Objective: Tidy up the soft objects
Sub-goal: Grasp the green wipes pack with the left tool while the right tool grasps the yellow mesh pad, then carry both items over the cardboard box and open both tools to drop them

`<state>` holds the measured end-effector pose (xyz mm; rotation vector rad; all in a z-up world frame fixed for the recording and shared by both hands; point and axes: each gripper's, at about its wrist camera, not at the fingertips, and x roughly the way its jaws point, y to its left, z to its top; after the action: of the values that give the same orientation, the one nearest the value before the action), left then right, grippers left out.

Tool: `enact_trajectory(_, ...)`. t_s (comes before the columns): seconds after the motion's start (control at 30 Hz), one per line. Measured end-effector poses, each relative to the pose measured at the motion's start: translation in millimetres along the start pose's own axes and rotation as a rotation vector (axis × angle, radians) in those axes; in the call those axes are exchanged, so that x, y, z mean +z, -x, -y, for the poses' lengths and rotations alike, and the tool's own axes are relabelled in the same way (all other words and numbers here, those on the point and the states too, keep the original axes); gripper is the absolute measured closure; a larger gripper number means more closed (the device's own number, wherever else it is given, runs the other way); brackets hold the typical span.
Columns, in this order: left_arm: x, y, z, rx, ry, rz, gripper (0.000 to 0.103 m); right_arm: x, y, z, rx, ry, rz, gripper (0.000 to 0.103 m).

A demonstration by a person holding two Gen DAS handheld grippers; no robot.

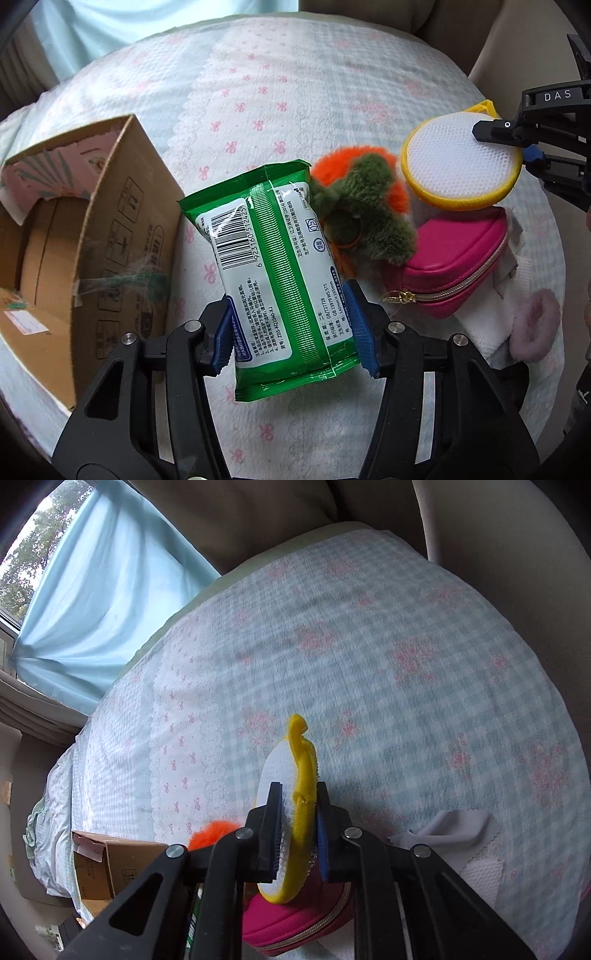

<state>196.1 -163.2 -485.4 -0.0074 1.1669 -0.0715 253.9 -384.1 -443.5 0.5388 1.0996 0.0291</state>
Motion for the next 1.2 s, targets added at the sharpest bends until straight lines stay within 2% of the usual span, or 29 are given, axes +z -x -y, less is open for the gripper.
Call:
enact_trajectory(0.17, 8, 43, 2, -0.009, -0.016, 0.058, 0.053, 2, 48, -17, 0.003, 0.009, 0.057, 0.089)
enact_trajectory(0.4, 37, 136, -11, -0.038, -0.03, 0.16, 0.053, -5, 137, -65, 0.021, 0.068, 0.126, 0.089)
enact_trajectory(0.67, 68, 229, -63, -0.008, -0.012, 0.247, 0.053, -19, 202, -146, 0.046, 0.176, 0.172, 0.089)
enact_trajectory(0.83, 76, 262, -112, 0.014, 0.014, 0.272, 0.053, -29, 211, -200, 0.076, 0.228, 0.169, 0.089)
enact_trajectory(0.97, 82, 273, -156, 0.034, 0.005, 0.277, 0.053, -46, 199, -241, 0.081, 0.251, 0.156, 0.089)
enact_trajectory(1.1, 87, 269, -206, 0.027, -0.013, 0.236, 0.053, -64, 177, -278, 0.06, 0.232, 0.136, 0.089)
enact_trajectory(1.2, 94, 252, -242, 0.008, -0.047, 0.194, 0.053, -79, 152, -303, 0.022, 0.208, 0.126, 0.089)
